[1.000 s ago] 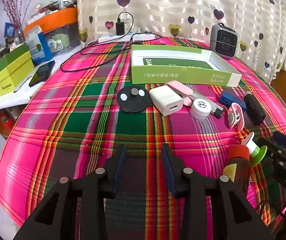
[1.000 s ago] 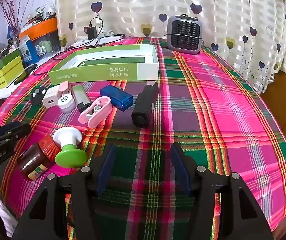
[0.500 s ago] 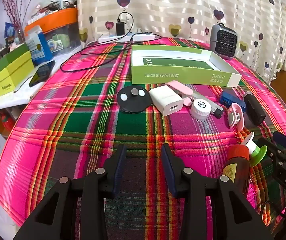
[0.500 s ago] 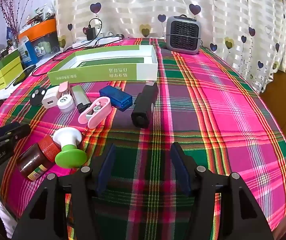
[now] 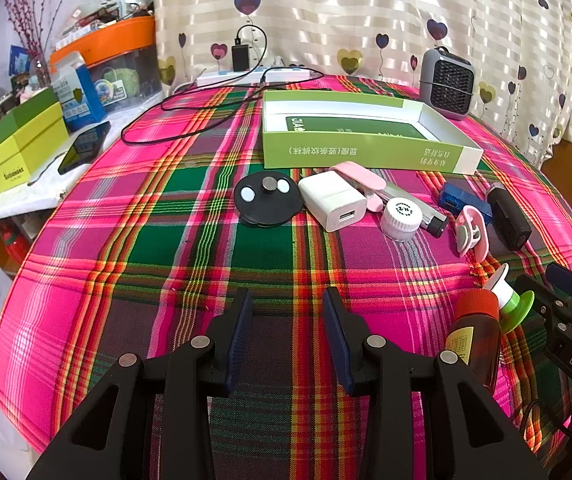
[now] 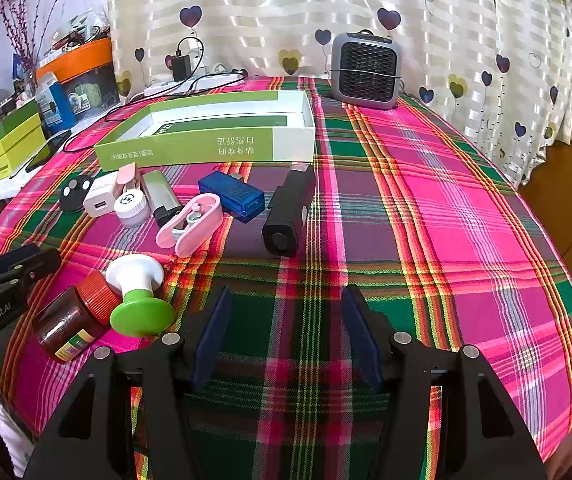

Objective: Organize rigid objects

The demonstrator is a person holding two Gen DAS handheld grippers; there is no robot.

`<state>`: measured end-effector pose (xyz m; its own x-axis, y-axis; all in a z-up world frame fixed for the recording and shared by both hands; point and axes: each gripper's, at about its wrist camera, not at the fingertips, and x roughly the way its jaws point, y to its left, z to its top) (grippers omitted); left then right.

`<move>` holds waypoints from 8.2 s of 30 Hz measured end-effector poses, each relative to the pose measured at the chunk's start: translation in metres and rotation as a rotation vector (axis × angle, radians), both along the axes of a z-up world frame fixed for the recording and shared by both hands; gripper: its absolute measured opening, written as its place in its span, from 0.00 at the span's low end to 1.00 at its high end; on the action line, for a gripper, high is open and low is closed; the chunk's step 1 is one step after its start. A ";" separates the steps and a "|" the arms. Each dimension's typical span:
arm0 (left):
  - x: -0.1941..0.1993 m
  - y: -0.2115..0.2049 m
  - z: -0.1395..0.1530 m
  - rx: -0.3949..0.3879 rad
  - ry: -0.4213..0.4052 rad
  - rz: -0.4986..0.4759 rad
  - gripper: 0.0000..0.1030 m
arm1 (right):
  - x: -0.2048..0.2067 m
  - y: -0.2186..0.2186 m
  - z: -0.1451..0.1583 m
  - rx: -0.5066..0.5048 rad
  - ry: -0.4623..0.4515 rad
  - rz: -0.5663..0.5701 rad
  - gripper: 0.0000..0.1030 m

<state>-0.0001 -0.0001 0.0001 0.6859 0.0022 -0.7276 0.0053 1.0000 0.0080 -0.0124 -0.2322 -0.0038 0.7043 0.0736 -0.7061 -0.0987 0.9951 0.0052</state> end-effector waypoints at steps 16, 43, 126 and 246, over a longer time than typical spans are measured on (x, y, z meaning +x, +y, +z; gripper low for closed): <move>0.000 0.000 0.000 0.000 -0.001 0.000 0.34 | 0.000 0.000 0.001 0.000 -0.002 -0.001 0.56; -0.003 0.014 0.008 -0.085 0.039 -0.103 0.34 | -0.010 -0.017 0.020 0.131 -0.058 0.091 0.56; -0.007 -0.046 0.020 -0.140 0.087 -0.411 0.29 | 0.004 0.007 0.011 0.097 0.032 0.340 0.31; 0.214 0.006 0.033 -0.115 0.041 -0.218 0.35 | 0.230 0.010 0.034 0.027 0.042 0.166 0.47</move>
